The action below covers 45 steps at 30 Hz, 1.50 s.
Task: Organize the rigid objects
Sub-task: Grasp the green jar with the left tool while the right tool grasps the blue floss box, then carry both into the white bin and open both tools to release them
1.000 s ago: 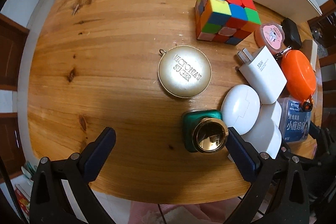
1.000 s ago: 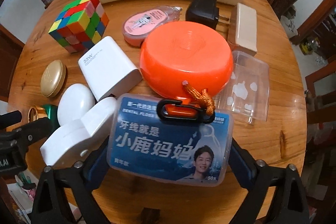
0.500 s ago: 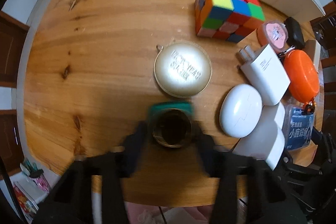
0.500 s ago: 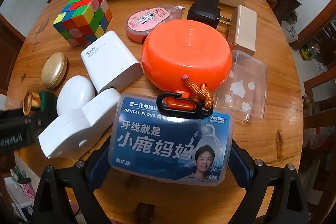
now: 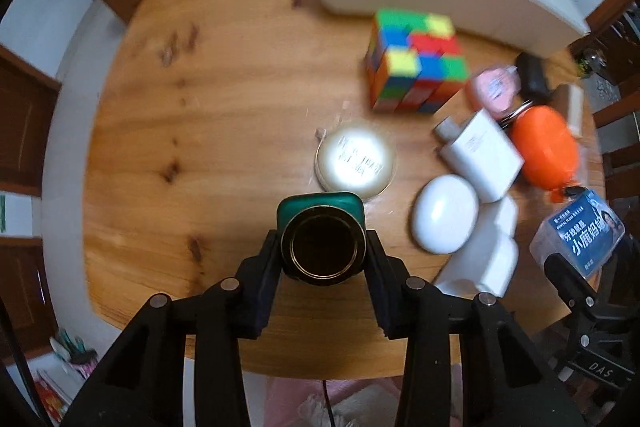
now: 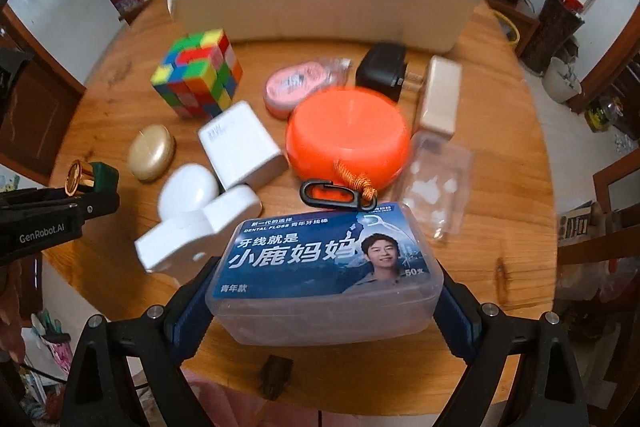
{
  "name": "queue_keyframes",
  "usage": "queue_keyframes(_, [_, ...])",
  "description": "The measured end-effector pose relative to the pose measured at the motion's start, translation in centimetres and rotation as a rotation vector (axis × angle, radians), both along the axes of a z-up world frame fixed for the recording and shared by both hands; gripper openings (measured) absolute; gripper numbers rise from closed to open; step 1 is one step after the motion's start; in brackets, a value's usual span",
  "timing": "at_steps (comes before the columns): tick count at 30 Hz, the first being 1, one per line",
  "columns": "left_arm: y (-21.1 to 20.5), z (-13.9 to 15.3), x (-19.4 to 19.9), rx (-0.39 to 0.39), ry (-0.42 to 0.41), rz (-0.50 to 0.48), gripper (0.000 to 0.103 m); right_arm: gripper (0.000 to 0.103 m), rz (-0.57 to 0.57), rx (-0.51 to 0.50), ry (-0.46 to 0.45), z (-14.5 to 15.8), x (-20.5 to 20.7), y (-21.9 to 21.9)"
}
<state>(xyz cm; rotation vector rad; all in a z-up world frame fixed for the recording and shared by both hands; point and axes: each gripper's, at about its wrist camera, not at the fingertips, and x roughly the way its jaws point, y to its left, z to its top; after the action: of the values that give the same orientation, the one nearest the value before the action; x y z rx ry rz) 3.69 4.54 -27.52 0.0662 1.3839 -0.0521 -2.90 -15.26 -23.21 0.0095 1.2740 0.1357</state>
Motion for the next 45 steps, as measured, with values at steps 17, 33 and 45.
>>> queue_keyframes(17, [-4.1, 17.5, 5.7, -0.051, -0.286, -0.163, 0.043, 0.094, 0.023, 0.052, -0.358, 14.1, 5.5, 0.3])
queue_keyframes(33, [-6.9, 16.5, 21.1, -0.062, -0.280, -0.197, 0.043, 0.095, -0.182, 0.029, -0.361, 13.4, 21.6, -2.3])
queue_keyframes(45, [-9.9, 6.9, 27.6, -0.021, -0.104, -0.225, 0.043, 0.095, -0.168, -0.028, -0.126, 2.8, 26.4, 0.0])
